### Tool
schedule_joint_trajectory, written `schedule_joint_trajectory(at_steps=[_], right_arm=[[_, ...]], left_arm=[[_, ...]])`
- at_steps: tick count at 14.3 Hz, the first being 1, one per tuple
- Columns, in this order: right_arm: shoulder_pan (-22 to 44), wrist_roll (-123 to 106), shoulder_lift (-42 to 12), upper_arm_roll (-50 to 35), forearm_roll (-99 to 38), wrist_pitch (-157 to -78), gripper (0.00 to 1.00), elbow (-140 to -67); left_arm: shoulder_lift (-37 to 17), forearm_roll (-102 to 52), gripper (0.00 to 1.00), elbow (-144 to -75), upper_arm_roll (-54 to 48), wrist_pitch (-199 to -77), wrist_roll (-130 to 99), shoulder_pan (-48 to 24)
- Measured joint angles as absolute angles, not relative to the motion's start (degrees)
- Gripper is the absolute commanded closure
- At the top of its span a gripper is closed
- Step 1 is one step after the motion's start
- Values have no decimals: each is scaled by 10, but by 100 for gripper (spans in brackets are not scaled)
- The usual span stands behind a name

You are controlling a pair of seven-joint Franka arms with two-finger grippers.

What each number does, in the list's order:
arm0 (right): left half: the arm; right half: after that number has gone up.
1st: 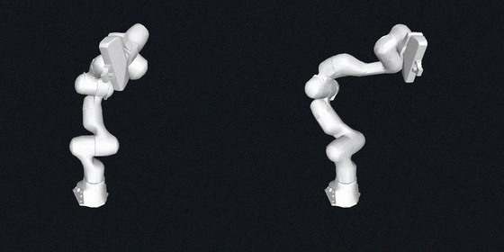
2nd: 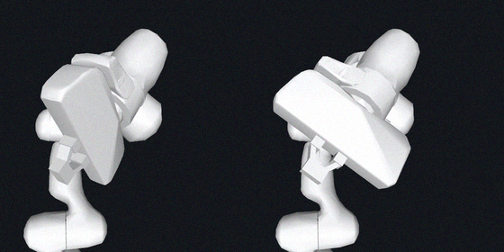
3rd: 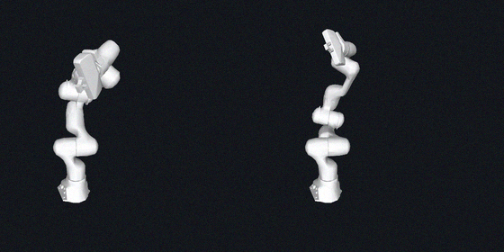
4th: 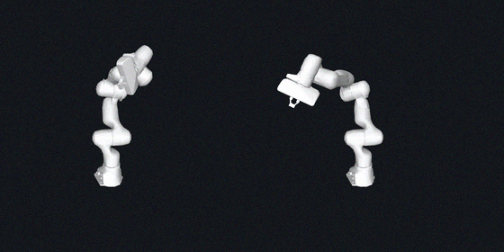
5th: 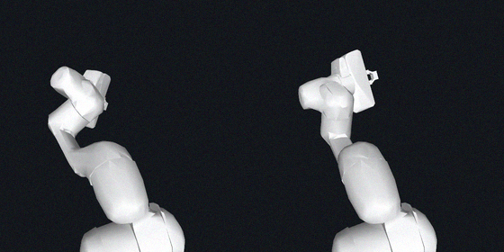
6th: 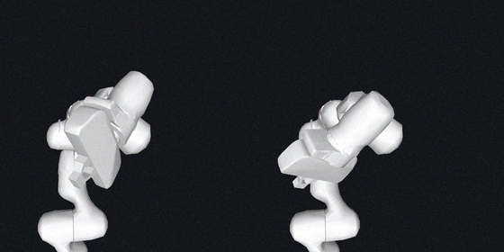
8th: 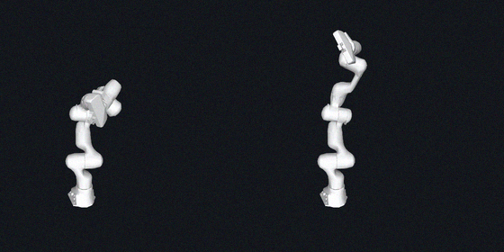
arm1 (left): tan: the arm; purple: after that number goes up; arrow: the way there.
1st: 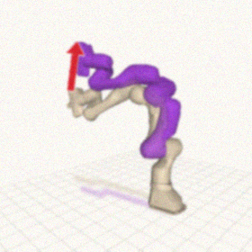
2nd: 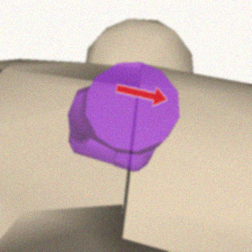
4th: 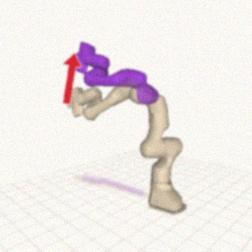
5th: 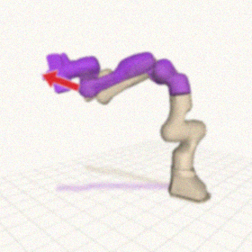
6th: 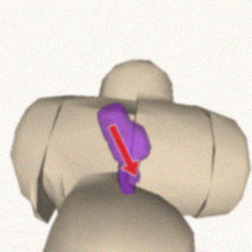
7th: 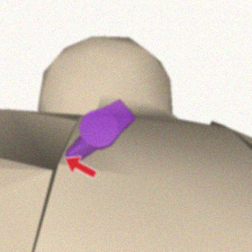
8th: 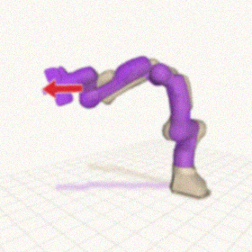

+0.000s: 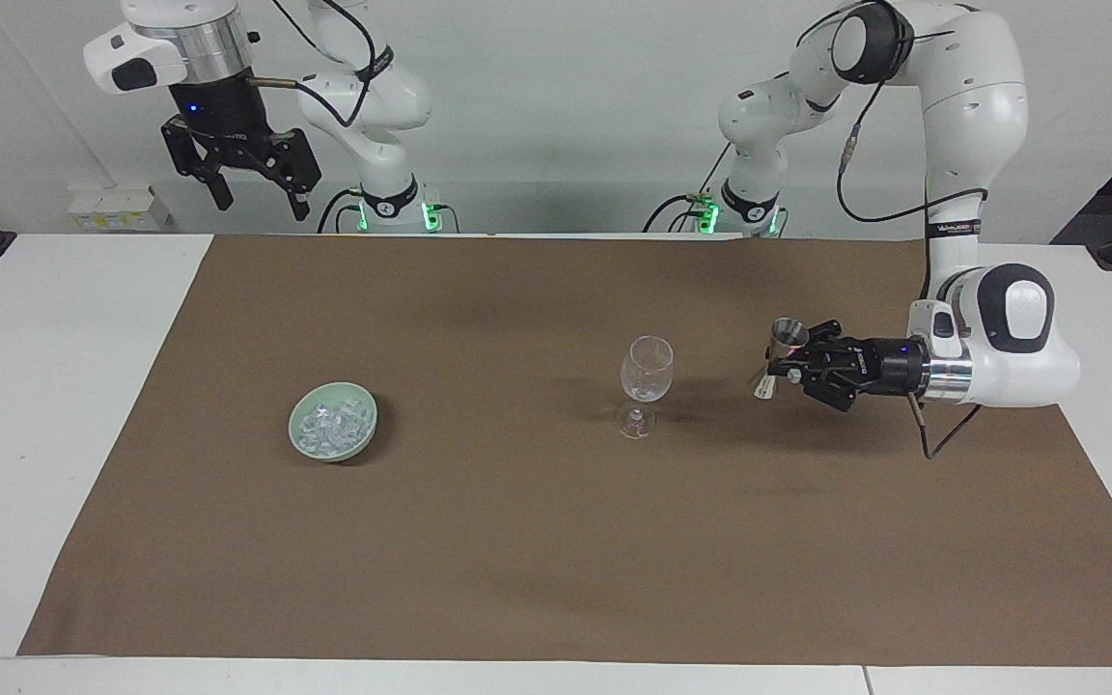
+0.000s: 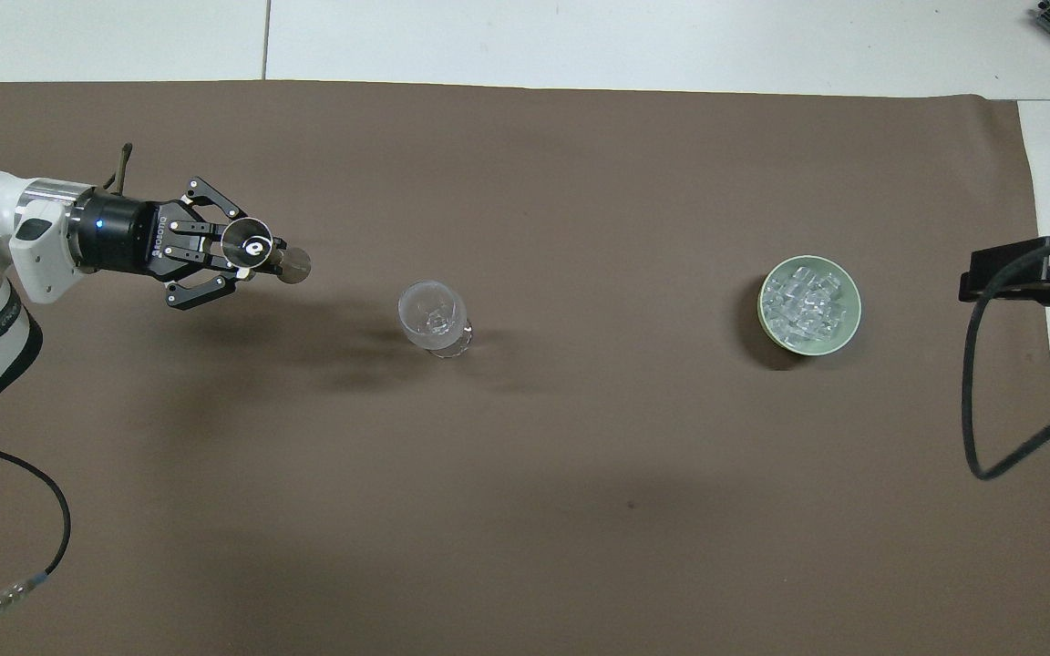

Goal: Pour wine and add ice with both arms
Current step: 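Lift the silver bottle with the left gripper toward the wine glass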

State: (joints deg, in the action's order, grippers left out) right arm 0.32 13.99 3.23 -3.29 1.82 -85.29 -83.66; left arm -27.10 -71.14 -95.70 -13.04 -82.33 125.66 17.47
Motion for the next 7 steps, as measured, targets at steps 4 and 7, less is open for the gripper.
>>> schedule_joint_trajectory(at_steps=[4,7], right_arm=[[3,140,32,-33,18,-853,0,-837],[3,140,32,-33,18,-853,0,-837]], left_arm=[[-255,-711,100,-976,-130,-865,1234,155],[-248,-711,100,-986,-130,-880,1217,145]])
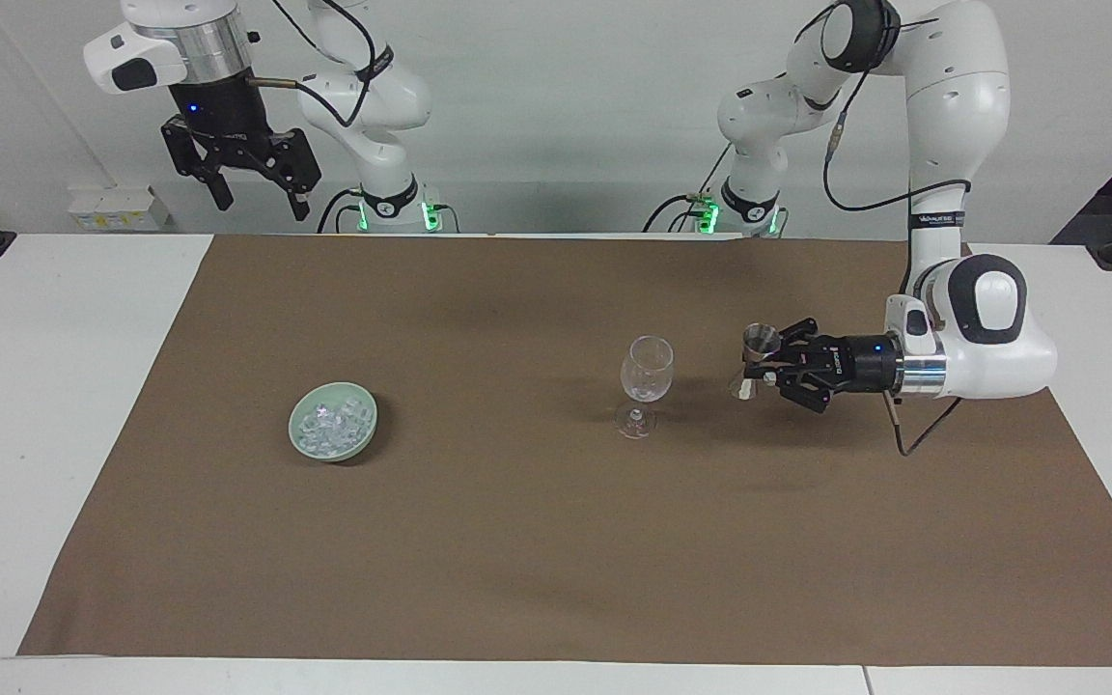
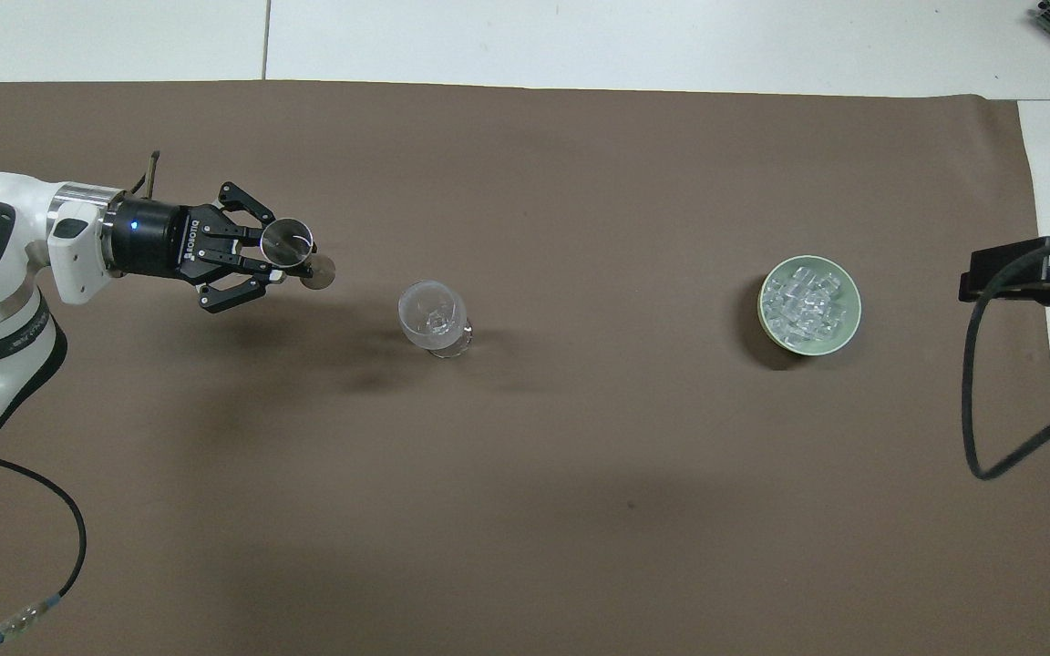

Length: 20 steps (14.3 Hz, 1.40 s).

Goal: Pour wine and add ice with both arms
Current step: 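Lift the silver bottle with the left gripper toward the wine glass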

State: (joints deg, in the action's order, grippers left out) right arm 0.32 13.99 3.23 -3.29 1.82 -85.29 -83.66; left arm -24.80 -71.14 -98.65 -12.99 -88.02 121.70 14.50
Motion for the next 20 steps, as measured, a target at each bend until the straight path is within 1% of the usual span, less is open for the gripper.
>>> schedule_joint_trajectory(at_steps=[4,10,13,15,20], right_arm=[[3,140,32,-33,18,-853,0,-837],[3,140,32,-33,18,-853,0,-837],[3,140,32,-33,18,-853,0,-837],[3,140,32,-33,18,-853,0,-837],[3,140,32,-33,18,-853,0,-837]], left_arm=[[-230,-711,100,-999,-130,-915,1181,126],[-159,-700,100,-1041,-123,-927,1154,123],[-132,-693,100,-1071,-119,-934,1145,123],[-126,-692,100,-1084,-119,-944,1145,123],[-126,-692,100,-1089,-122,-976,1145,111]])
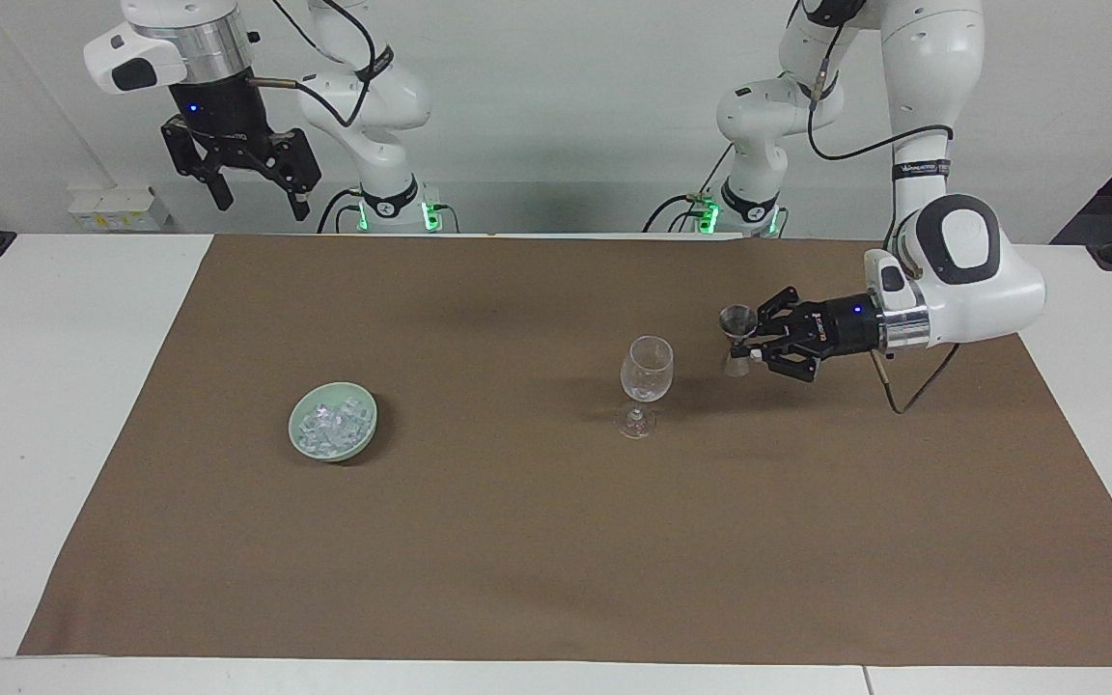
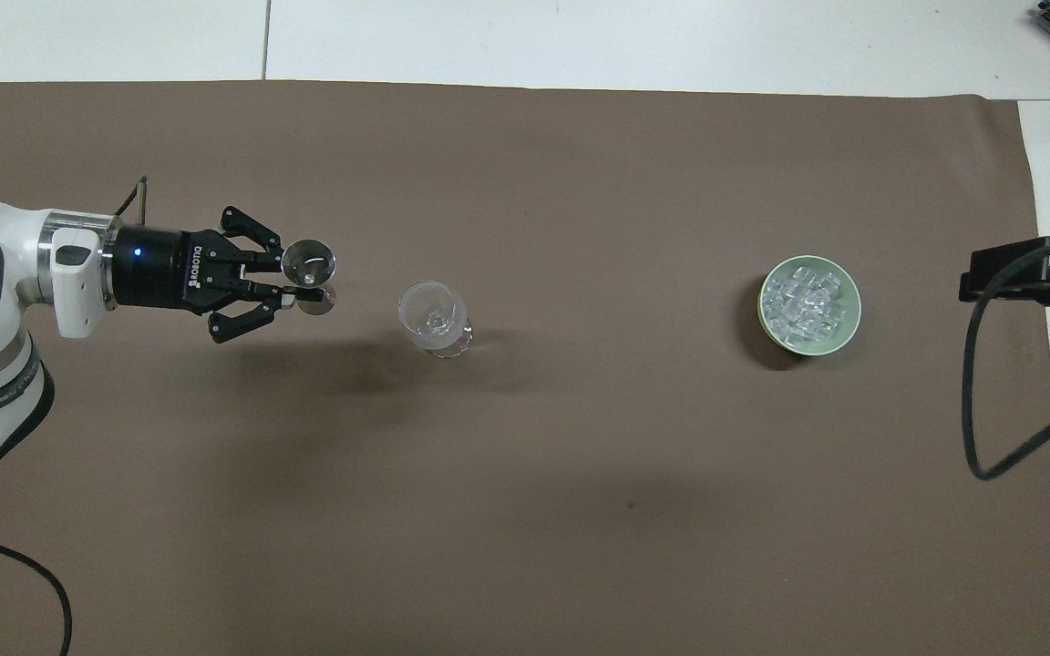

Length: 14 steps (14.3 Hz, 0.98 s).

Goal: Pour wine and add ice with both arms
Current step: 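Lift the silver bottle with the left gripper toward the wine glass, then hold the silver bottle with the left gripper beside the glass rim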

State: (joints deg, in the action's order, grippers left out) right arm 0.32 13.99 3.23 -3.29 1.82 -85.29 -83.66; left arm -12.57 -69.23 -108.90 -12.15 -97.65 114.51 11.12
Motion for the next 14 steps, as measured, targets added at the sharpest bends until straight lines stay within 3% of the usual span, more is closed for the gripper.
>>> schedule_joint_trajectory(at_steps=[14], right_arm=[[3,140,32,-33,18,-853,0,-837]], left_arm=[[-120,-665,100,-1101,-121,-1024,1133,78]])
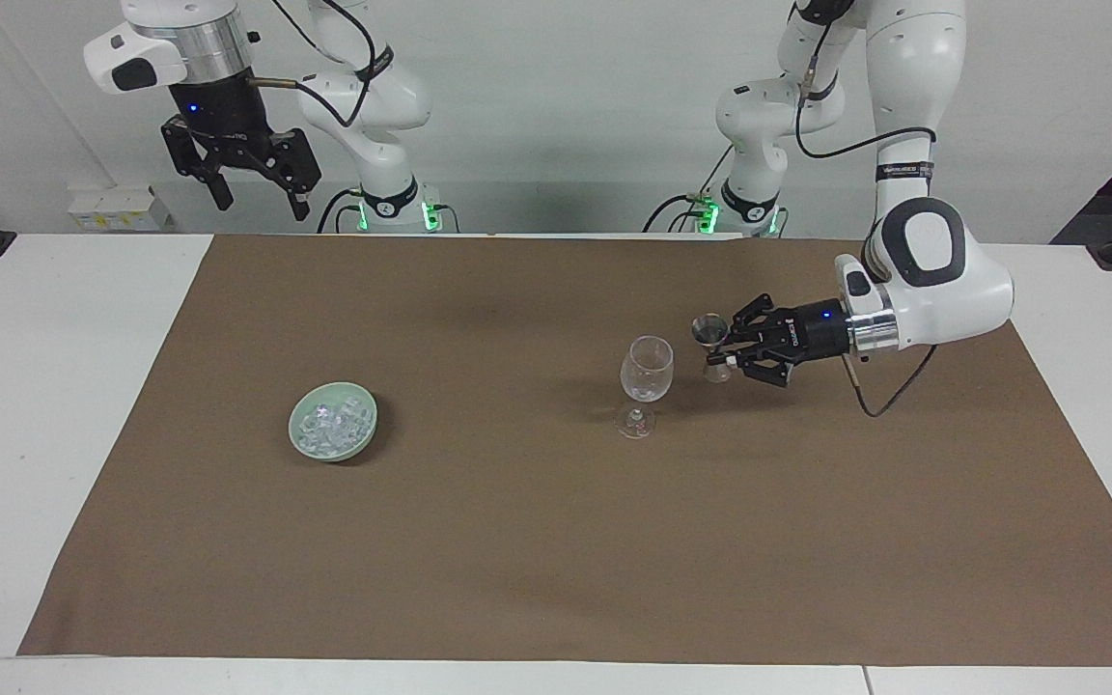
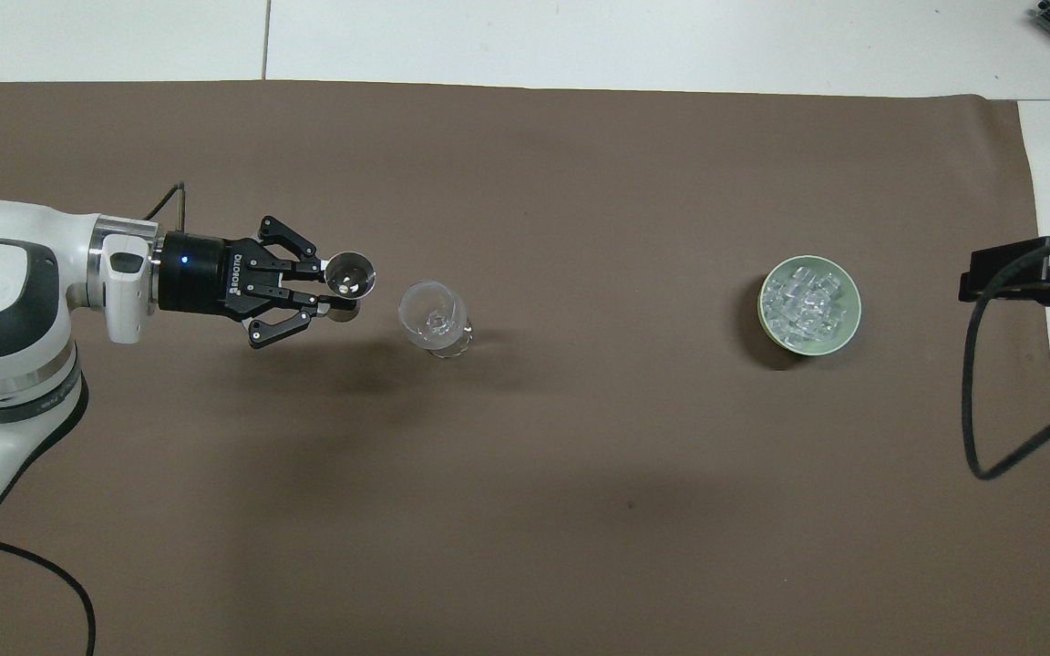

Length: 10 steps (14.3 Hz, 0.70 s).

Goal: Pour wine and add ice with both arms
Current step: 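Hold the silver bottle with the left gripper beside the glass rim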

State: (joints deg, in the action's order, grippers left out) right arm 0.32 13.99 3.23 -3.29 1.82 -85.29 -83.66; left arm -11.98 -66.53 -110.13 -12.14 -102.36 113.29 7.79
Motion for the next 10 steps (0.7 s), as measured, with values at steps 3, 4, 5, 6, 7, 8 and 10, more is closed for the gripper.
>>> schedule_joint_trajectory(at_steps=[3,4,5,6,7,8,10], right_arm=[[3,140,32,-33,18,-853,0,-837],[3,140,32,-33,18,-853,0,-837],[3,140,32,-33,18,-853,0,-837],[3,140,32,-33,18,-853,0,-837],[3,140,32,-33,18,-853,0,-837],[3,140,32,-33,18,-853,0,-837],[3,140,32,-33,18,-853,0,-837]], left_arm=[[-111,-655,100,-1102,-122,-1028,1124,77],[-109,-651,100,-1103,-122,-1032,1123,77],[-107,-647,100,-1103,-122,-1037,1122,77],[-105,-644,100,-1103,-122,-1038,1122,77],[-104,-643,100,-1103,-122,-1039,1122,77],[-103,-642,100,-1103,-122,-1039,1122,75],[-99,-641,100,-1103,-122,-1044,1113,72]])
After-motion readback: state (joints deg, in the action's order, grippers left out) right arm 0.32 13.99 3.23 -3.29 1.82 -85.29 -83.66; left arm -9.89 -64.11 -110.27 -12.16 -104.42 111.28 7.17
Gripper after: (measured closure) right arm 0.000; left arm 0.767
